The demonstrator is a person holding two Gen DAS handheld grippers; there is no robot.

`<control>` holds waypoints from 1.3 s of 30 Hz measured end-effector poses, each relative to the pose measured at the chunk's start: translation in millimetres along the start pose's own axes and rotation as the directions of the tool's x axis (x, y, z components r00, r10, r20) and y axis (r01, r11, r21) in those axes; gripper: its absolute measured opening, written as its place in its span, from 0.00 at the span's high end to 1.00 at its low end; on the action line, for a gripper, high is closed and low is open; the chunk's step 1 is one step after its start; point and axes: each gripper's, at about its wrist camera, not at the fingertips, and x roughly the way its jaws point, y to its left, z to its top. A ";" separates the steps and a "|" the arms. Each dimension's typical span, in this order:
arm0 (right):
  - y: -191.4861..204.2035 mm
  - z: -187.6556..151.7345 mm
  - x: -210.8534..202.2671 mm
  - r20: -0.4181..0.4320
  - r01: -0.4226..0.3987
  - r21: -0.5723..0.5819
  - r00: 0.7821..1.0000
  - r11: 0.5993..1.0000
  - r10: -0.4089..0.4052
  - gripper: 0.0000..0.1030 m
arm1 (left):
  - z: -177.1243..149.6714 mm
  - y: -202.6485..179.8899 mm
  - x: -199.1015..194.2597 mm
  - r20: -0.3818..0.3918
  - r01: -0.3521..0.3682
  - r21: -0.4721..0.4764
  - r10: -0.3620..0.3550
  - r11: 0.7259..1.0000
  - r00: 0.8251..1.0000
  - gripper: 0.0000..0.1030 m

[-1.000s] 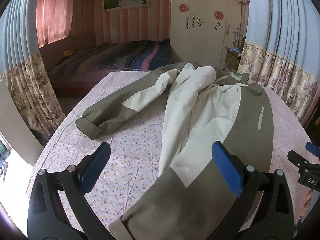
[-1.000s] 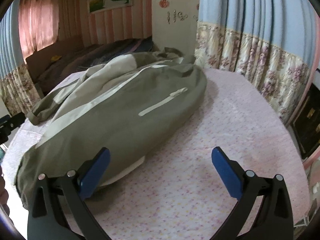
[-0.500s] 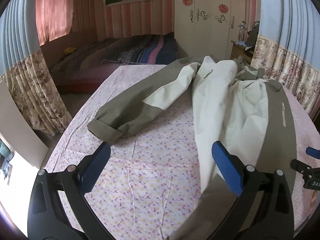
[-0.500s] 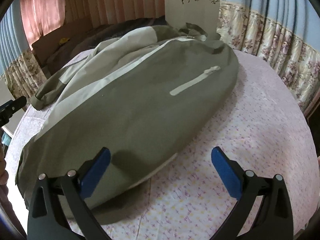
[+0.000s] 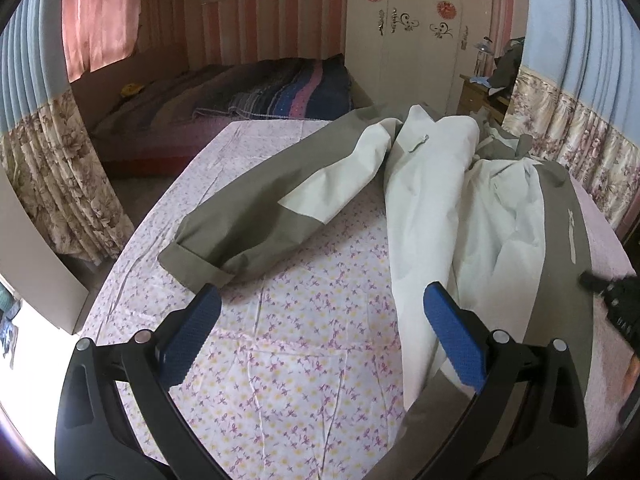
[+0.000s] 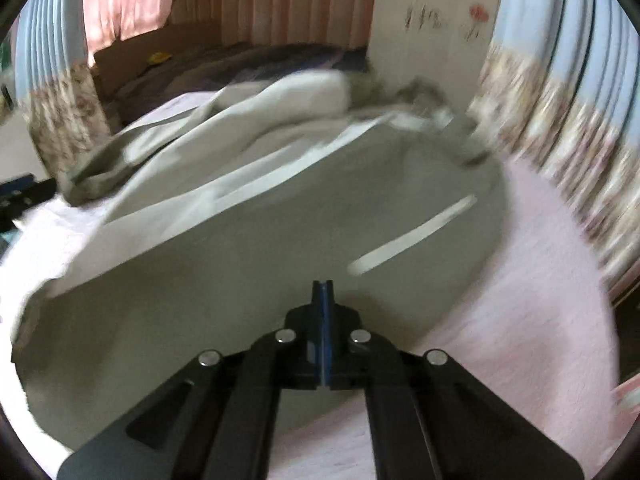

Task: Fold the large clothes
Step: 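Grasp the olive-green jacket body with the right gripper and lift it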

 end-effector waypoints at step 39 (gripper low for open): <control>-36.3 -22.1 -8.1 0.059 -0.234 0.203 0.972 0.951 0.227 0.92 | 5.4 -2.3 -15.6 0.046 0.043 -0.004 -0.043 0.999 0.998 0.03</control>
